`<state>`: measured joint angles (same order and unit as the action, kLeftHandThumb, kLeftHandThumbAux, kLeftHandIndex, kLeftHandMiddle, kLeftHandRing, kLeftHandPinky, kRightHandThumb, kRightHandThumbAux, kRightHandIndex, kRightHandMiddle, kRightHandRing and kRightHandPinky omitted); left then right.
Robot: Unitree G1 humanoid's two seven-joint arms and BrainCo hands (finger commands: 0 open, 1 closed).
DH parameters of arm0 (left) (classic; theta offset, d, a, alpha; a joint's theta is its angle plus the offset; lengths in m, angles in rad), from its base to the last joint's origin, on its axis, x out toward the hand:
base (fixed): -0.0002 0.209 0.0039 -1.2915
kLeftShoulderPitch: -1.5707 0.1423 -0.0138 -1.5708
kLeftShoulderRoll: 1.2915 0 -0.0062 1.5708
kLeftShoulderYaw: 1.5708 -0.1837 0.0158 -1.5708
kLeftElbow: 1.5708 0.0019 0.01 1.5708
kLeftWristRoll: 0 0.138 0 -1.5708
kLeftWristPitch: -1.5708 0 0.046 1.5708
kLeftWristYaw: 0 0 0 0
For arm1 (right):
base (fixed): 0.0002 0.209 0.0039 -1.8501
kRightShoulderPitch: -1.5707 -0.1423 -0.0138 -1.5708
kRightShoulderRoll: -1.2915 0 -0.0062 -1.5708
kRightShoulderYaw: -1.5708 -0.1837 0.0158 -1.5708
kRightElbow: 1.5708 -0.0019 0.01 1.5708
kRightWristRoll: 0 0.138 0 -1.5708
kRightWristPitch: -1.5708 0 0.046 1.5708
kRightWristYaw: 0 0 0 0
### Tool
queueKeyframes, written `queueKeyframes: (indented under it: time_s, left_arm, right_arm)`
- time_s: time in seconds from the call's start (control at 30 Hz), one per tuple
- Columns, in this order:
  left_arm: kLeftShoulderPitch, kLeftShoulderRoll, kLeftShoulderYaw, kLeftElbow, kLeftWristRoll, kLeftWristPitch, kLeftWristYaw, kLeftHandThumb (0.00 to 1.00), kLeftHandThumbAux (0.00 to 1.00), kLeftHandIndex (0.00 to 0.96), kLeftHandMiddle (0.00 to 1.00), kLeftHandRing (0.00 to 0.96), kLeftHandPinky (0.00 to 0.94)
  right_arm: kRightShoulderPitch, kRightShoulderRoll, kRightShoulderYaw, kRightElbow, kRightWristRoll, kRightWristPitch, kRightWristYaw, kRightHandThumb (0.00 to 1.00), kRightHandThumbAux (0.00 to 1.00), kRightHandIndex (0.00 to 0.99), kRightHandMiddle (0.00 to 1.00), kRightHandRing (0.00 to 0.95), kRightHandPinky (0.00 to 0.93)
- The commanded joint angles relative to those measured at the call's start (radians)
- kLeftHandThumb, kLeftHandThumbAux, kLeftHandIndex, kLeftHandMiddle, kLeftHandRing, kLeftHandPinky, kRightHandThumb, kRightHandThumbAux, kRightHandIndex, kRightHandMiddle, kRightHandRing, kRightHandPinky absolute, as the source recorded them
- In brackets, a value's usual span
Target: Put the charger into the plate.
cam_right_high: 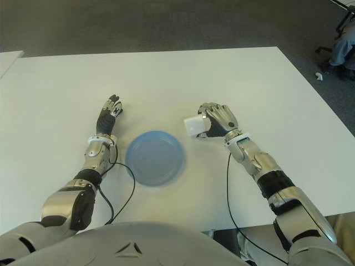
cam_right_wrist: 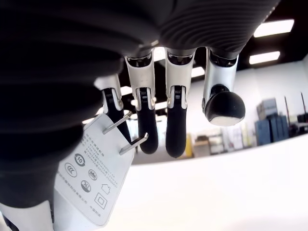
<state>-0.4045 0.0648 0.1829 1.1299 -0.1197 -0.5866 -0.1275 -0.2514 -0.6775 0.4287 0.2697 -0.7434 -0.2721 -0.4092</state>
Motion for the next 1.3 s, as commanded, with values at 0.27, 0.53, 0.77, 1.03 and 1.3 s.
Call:
queueKeyframes:
  time_s: [0.27,0.53,0.77,1.03,1.3]
  left_arm:
    - [0.081,-0.016,0.019,0.124,-0.004,0.151,0.002,0.0,0.522,0.074,0.052,0.053,0.116]
    - [0.083,-0.016,0.023,0.132,-0.007,0.15,-0.013,0.0,0.534,0.079,0.053,0.058,0.113]
    - [0.081,-0.019,0.021,0.137,-0.005,0.152,-0.009,0.0,0.545,0.085,0.061,0.065,0.112]
    - [0.086,-0.021,0.008,0.14,0.01,0.149,-0.003,0.0,0.558,0.081,0.061,0.066,0.097]
    - [0.093,-0.032,-0.004,0.138,0.024,0.135,0.015,0.0,0.543,0.076,0.053,0.057,0.096]
  right_arm:
    - [0.123,0.099,-0.098,-0.286,-0.007,0.103,0.111,0.744,0.709,0.44,0.878,0.87,0.872]
    - [0.133,0.132,-0.095,-0.357,-0.08,0.134,0.163,0.747,0.708,0.441,0.877,0.871,0.875]
    - [0.12,0.156,-0.07,-0.352,-0.154,0.137,0.18,0.748,0.707,0.441,0.879,0.875,0.875]
    - [0.111,0.192,-0.026,-0.323,-0.242,0.136,0.176,0.749,0.707,0.441,0.887,0.883,0.875]
    - [0.119,0.231,0.017,-0.297,-0.261,0.122,0.19,0.749,0.705,0.441,0.882,0.88,0.87]
